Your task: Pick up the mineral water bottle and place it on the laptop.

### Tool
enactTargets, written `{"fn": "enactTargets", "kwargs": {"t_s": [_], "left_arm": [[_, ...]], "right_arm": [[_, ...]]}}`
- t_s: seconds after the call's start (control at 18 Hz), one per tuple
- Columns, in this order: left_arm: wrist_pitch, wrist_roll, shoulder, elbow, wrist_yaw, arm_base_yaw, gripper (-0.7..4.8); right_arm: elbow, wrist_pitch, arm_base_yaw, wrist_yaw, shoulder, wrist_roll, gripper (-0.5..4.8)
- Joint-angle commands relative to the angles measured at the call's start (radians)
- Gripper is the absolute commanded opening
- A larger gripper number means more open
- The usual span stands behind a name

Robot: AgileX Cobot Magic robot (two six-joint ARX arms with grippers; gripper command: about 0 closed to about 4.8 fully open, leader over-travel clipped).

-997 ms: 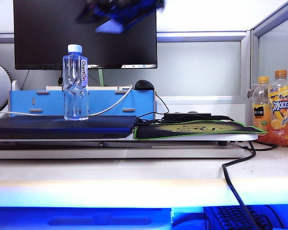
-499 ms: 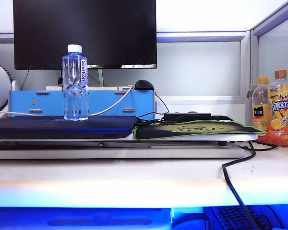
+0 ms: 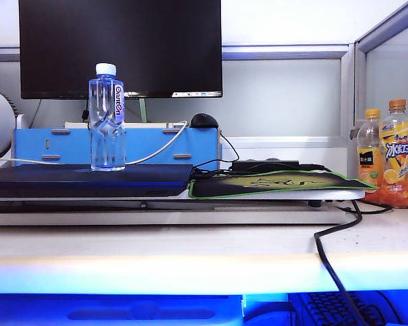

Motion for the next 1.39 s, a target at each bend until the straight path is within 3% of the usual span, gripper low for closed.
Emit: {"fn": "enactTargets", "kwargs": {"t_s": [0.06, 0.55, 0.66, 1.39], "left_arm": [[0.005, 0.001, 0.000, 0.001, 0.003, 0.001, -0.02], [0.004, 0.001, 0.000, 0.001, 0.003, 0.001, -0.02], [0.005, 0.001, 0.000, 0.001, 0.003, 0.001, -0.02], [0.005, 0.001, 0.000, 0.001, 0.003, 0.001, -0.02]], "right_arm": [[0.003, -0.121, 0.001, 0.021, -0.093, 0.008, 4.79], [0.002, -0.476, 0.001, 0.097, -0.374, 0.024, 4.79], [-0.041, -0.489, 0.003, 0.100, -0.409, 0.039, 4.79], [-0.955, 0.132, 0.006, 0.107, -0.722, 0.040, 4.79]]}}
